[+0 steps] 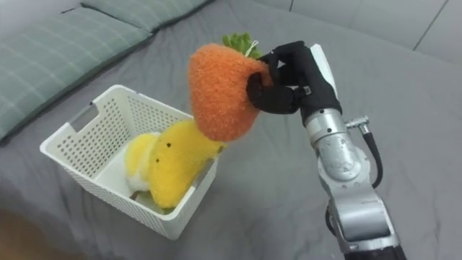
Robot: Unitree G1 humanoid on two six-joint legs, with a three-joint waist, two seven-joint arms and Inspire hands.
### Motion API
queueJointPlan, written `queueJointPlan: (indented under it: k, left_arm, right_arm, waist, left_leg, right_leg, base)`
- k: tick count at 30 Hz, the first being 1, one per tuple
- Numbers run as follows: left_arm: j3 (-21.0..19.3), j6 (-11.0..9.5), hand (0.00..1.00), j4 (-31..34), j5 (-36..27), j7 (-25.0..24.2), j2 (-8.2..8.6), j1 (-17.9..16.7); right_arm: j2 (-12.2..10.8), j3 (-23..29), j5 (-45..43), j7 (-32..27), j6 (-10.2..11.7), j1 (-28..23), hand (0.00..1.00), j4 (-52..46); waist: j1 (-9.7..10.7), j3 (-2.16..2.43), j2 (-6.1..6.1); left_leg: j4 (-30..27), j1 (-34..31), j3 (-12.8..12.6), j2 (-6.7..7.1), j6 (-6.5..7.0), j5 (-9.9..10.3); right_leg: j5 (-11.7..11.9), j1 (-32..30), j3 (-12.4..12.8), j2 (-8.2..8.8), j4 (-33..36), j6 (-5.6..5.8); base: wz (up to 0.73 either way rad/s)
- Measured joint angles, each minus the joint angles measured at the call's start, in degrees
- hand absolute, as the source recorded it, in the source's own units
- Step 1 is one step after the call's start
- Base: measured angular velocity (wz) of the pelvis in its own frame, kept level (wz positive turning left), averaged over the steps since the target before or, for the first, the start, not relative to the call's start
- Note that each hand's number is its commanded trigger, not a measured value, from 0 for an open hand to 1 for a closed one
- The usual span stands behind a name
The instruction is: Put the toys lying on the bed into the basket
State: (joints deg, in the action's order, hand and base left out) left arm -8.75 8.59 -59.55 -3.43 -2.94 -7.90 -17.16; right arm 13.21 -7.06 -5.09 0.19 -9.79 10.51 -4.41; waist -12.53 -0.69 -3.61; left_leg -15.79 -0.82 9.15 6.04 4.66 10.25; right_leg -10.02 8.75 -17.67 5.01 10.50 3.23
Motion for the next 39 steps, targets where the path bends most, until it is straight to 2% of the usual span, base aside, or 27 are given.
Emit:
queueJointPlan:
  k: [2, 5, 10, 14, 17, 18, 19, 20, 26, 27, 32, 39]
  left_arm:
    - [0.4, 1.0, 0.00, 0.2, 1.1, 0.0, 0.01, 0.9]
    - [1.0, 2.2, 0.00, 0.6, 2.0, 0.0, 0.46, 1.3]
    - [1.1, 3.6, 0.00, 2.3, 4.3, 0.0, 0.71, 1.0]
    - [1.0, 3.6, 0.00, 2.7, 4.1, 0.0, 0.87, 1.1]
    - [1.0, 3.6, 0.00, 2.8, 4.2, 0.1, 1.10, 1.5]
    - [0.9, 3.6, 0.00, 3.2, 4.2, 0.1, 1.18, 1.7]
    - [0.7, 3.6, 0.00, 3.4, 4.2, 0.1, 1.29, 1.3]
    - [0.6, 3.6, 0.00, 3.4, 4.2, 0.1, 1.32, 1.3]
    - [0.5, 4.0, 0.00, 3.4, 5.4, 0.2, 1.39, 1.3]
    - [0.5, 4.1, 0.00, 3.4, 5.5, 0.2, 1.39, 1.3]
    - [0.4, 4.9, 0.00, 3.4, 5.4, 0.2, 1.40, 1.2]
    - [0.4, 5.2, 0.00, 3.4, 5.4, 0.2, 1.44, 1.2]
  right_arm:
    - [-0.7, -0.8, -0.4, 0.0, -1.4, 1.2, 1.00, 1.5]
    - [-2.0, -0.9, -0.4, 0.0, -2.8, 2.6, 1.00, 1.6]
    - [-2.7, -2.4, 0.3, 0.0, -2.8, 4.3, 1.00, 4.2]
    - [-4.7, -3.9, 1.9, -0.8, -2.8, 4.8, 1.00, 9.0]
    - [-4.7, -4.3, 3.1, -1.4, -2.8, 4.9, 1.00, 11.4]
    - [-4.7, -4.3, 3.1, -1.6, -2.8, 4.9, 0.68, 12.1]
    - [-4.7, -4.3, 3.2, -1.8, -2.8, 4.9, 0.51, 12.5]
    - [-4.7, -4.3, 3.1, -2.0, -2.8, 5.0, 0.00, 12.7]
    - [-4.6, -4.8, 2.6, -3.3, -2.8, 5.6, 0.00, 15.4]
    - [-4.6, -4.8, 2.6, -3.4, -2.8, 5.7, 0.00, 15.4]
    - [-4.6, -4.9, 3.0, -3.9, -2.8, 5.9, 0.00, 17.3]
    - [-4.5, -5.0, 3.0, -4.2, -2.8, 5.9, 0.00, 18.7]
  waist:
    - [-0.6, -0.01, -0.46]
    - [-1.6, -0.15, -0.72]
    - [-3.4, -0.09, -0.87]
    - [-3.9, -0.13, -0.86]
    - [-5.0, -0.28, -0.61]
    - [-5.2, -0.28, -0.61]
    - [-5.4, -0.35, -0.46]
    - [-5.5, -0.34, -0.46]
    - [-6.6, -0.28, -0.40]
    - [-6.6, -0.14, -0.43]
    - [-6.7, 0.03, -0.27]
    - [-6.7, 0.02, -0.21]
  left_leg:
    - [-0.1, -0.5, 1.8, 0.73, 0.03, -0.4]
    - [-0.2, -1.0, 2.8, 1.16, -0.20, -0.9]
    - [-0.9, -1.5, 4.2, 1.78, -0.19, -1.3]
    - [-0.9, -1.6, 5.3, 2.13, -0.35, -1.4]
    - [-1.0, -1.7, 5.3, 2.17, -0.39, -1.4]
    - [-1.0, -1.8, 5.4, 2.20, -0.39, -1.4]
    - [-1.0, -1.8, 5.5, 2.23, -0.39, -1.4]
    - [-1.0, -1.8, 5.5, 2.24, -0.41, -1.4]
    - [-1.0, -2.2, 5.8, 2.32, -0.46, -1.5]
    - [-1.0, -2.4, 5.9, 2.36, -0.47, -1.6]
    - [-1.0, -2.6, 6.4, 2.56, -0.29, -1.9]
    - [-1.0, -2.9, 6.8, 2.69, -0.55, -2.0]
  right_leg:
    - [-0.3, 0.1, -1.0, 0.30, 0.0, 0.22]
    - [-0.5, 0.2, -1.9, 0.47, -0.1, 0.22]
    - [-0.9, 0.8, -2.9, 0.64, -0.5, 0.21]
    - [-0.9, 1.1, -2.9, 0.59, -0.7, 0.21]
    - [-0.9, 1.1, -2.9, 0.59, -0.7, 0.21]
    - [-0.9, 1.1, -2.9, 0.59, -0.7, 0.21]
    - [-0.9, 1.1, -2.9, 0.59, -0.7, 0.21]
    - [-0.9, 1.1, -2.9, 0.59, -0.7, 0.21]
    - [-0.8, 0.8, -3.0, 0.56, -0.7, 0.20]
    - [-0.8, 0.5, -3.0, 0.55, -0.7, 0.19]
    - [-0.8, 0.4, -3.0, 0.57, -0.7, 0.18]
    - [-0.8, 0.3, -3.0, 0.57, -0.7, 0.18]
  base:
    - [0.43]
    - [0.24]
    - [0.18]
    - [0.13]
    - [0.02]
    - [0.04]
    - [0.03]
    - [0.00]
    - [0.01]
    - [0.06]
    - [0.04]
    - [0.04]
